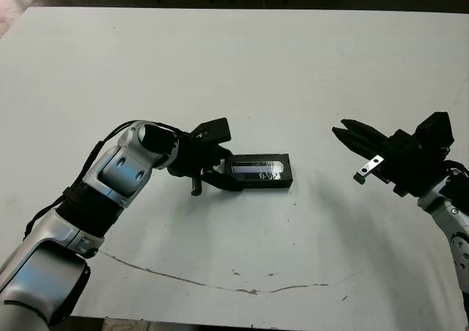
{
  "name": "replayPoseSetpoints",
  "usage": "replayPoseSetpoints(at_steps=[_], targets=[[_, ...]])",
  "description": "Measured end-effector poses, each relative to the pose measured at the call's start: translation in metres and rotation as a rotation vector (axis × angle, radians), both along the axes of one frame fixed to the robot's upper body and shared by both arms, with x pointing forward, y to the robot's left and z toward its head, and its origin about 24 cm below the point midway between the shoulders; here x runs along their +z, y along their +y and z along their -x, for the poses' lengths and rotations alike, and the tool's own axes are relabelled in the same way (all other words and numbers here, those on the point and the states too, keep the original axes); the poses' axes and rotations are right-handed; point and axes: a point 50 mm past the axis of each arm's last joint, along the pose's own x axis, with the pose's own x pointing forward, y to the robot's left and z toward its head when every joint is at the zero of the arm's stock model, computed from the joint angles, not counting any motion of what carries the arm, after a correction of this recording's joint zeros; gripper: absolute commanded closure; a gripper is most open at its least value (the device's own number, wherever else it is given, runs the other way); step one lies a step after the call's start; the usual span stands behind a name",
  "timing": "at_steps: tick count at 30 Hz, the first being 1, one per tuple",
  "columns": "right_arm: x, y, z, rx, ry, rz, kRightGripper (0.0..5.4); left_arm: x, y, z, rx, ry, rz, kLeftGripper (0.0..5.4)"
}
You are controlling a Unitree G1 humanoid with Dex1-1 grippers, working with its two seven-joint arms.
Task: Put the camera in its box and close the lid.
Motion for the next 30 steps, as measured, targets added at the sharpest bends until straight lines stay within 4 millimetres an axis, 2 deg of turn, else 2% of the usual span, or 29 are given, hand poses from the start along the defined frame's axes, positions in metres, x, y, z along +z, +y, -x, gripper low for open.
replayPoseSetpoints(at_steps=[8,11,19,26,30], targets=[[0.000,0.001,0.000,0.004,0.003,0.002,5.40,0.003,-0.002,-0.001,-0.020,-0.017,-0.051,4.21],[0.000,0.001,0.000,0.004,0.004,0.002,5.40,0.004,-0.002,-0.001,-0.027,-0.014,-0.067,3.67],[-0.001,0.000,0.000,0.002,0.009,0.001,5.40,0.006,0.003,0.000,-0.123,-0.049,-0.062,1.75],[-0.004,-0.001,0.000,-0.001,0.016,-0.001,5.40,0.006,0.053,0.002,-0.100,-0.044,-0.057,0.08],[-0.005,-0.001,0.000,-0.002,0.020,-0.003,5.40,0.010,0.083,0.007,-0.045,-0.073,-0.081,0.02]])
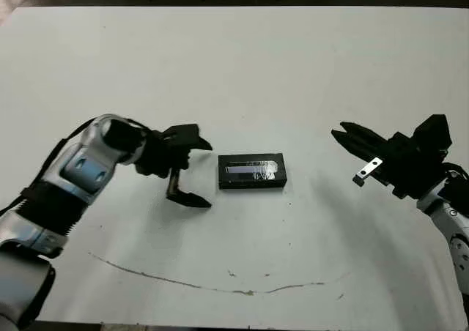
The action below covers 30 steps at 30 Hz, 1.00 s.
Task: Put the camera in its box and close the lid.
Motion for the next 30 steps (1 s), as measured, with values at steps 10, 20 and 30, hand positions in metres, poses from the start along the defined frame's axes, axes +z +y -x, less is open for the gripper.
replayPoseSetpoints(at_steps=[10,20,30], targets=[[0.000,0.000,-0.003,0.009,-0.002,-0.003,5.40,0.030,0.039,0.005,0.370,-0.259,0.184,0.46],[0.000,-0.001,-0.004,0.001,-0.013,-0.003,5.40,0.029,-0.039,0.027,0.907,-0.432,0.841,2.85],[-0.001,-0.002,-0.005,-0.026,-0.033,0.005,5.40,0.022,-0.109,0.045,0.742,-0.264,0.839,5.22]])
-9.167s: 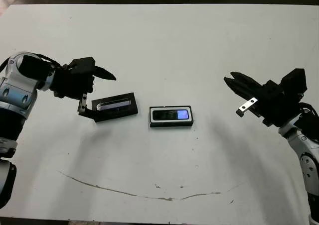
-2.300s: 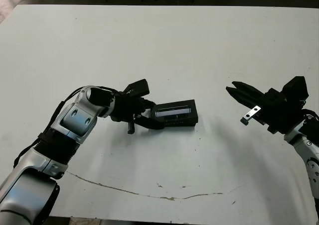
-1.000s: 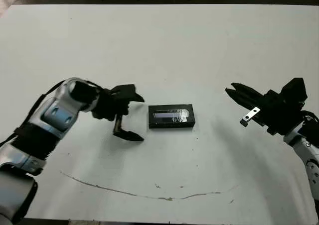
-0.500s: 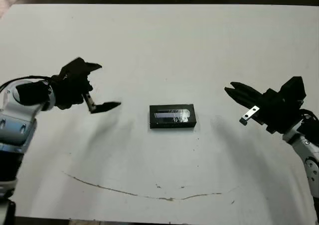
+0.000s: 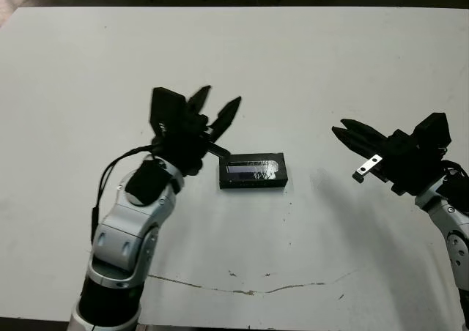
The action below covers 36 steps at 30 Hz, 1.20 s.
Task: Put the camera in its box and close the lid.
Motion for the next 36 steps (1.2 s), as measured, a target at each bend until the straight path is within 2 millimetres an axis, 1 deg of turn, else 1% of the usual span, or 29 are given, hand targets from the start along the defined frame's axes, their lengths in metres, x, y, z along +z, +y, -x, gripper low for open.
replayPoseSetpoints(at_steps=[1,4,10,13,18,23,28,31,33,34,36], targets=[[0.000,0.000,0.000,-0.001,0.000,0.000,5.40,-0.006,-0.004,0.000,-0.014,0.022,-0.024,5.39],[-0.002,0.000,0.001,-0.001,-0.002,-0.005,5.40,-0.025,-0.012,-0.001,-0.030,0.102,-0.111,5.39],[-0.005,-0.001,0.004,-0.009,0.004,-0.016,5.40,-0.048,-0.017,0.008,-0.055,0.219,-0.233,5.39],[-0.006,-0.002,0.004,-0.011,0.006,-0.016,5.40,-0.050,-0.019,0.010,-0.049,0.238,-0.253,5.39],[-0.006,-0.001,0.004,-0.007,0.005,-0.016,5.40,-0.056,-0.024,0.005,-0.042,0.273,-0.288,5.39],[-0.004,0.000,0.004,-0.003,0.000,-0.017,5.40,-0.056,-0.022,0.004,-0.080,0.274,-0.325,5.39],[-0.003,0.001,0.004,-0.001,-0.005,-0.017,5.40,-0.051,-0.016,0.013,-0.109,0.312,-0.315,5.39],[-0.002,0.001,0.004,-0.002,-0.010,-0.015,5.40,-0.045,-0.005,0.017,-0.114,0.315,-0.268,5.39],[-0.001,0.001,0.004,-0.014,-0.019,-0.015,5.40,-0.042,0.005,0.018,-0.085,0.310,-0.224,5.39],[-0.001,0.002,0.004,-0.020,-0.024,-0.017,5.40,-0.039,0.011,0.017,-0.060,0.286,-0.189,5.39],[-0.001,0.002,0.004,-0.040,-0.031,-0.029,5.40,-0.026,0.024,0.013,-0.003,0.190,-0.115,5.39]])
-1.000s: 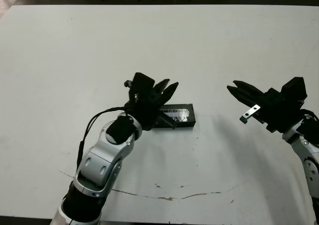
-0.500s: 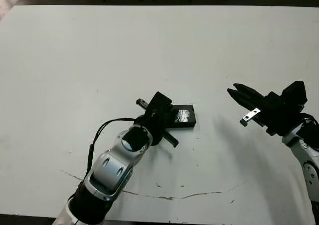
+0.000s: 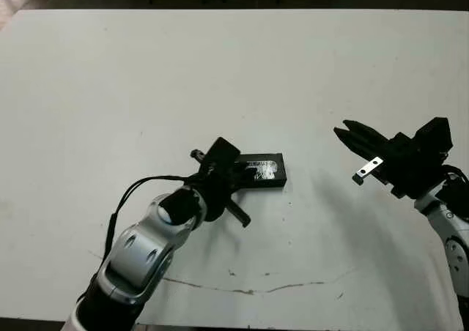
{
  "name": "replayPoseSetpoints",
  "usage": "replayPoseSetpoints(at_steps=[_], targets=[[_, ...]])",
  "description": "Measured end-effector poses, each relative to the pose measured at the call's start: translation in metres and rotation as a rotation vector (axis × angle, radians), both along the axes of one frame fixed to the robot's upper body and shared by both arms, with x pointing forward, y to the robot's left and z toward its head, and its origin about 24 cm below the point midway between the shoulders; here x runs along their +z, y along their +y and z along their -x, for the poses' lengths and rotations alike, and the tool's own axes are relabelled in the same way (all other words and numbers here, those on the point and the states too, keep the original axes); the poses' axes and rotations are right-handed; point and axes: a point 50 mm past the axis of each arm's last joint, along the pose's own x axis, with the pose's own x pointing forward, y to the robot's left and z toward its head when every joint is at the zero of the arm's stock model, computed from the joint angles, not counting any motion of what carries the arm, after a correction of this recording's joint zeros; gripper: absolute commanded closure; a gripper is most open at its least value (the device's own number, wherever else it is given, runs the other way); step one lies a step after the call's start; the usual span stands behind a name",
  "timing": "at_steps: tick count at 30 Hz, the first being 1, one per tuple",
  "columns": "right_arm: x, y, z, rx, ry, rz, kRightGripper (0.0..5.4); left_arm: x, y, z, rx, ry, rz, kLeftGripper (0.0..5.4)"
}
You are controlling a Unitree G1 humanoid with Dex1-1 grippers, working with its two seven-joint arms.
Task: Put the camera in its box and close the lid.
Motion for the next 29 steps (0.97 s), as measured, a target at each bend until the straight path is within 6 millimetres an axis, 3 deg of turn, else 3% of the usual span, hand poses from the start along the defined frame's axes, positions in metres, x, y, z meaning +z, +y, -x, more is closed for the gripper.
replayPoseSetpoints(at_steps=[7,15,20,29], targets=[[0.007,0.008,-0.007,-0.069,-0.090,-0.075,5.40,0.044,0.050,-0.012,0.275,-0.357,0.187,5.39],[0.002,0.019,-0.015,-0.122,-0.132,-0.167,5.40,0.041,0.099,-0.025,0.514,-0.444,0.263,5.39],[-0.003,0.021,-0.019,-0.195,-0.140,-0.173,5.40,0.032,0.112,-0.029,0.593,-0.473,0.276,5.39],[-0.005,0.023,-0.021,-0.298,-0.162,-0.137,5.40,0.028,0.113,-0.026,0.608,-0.470,0.336,5.39]])
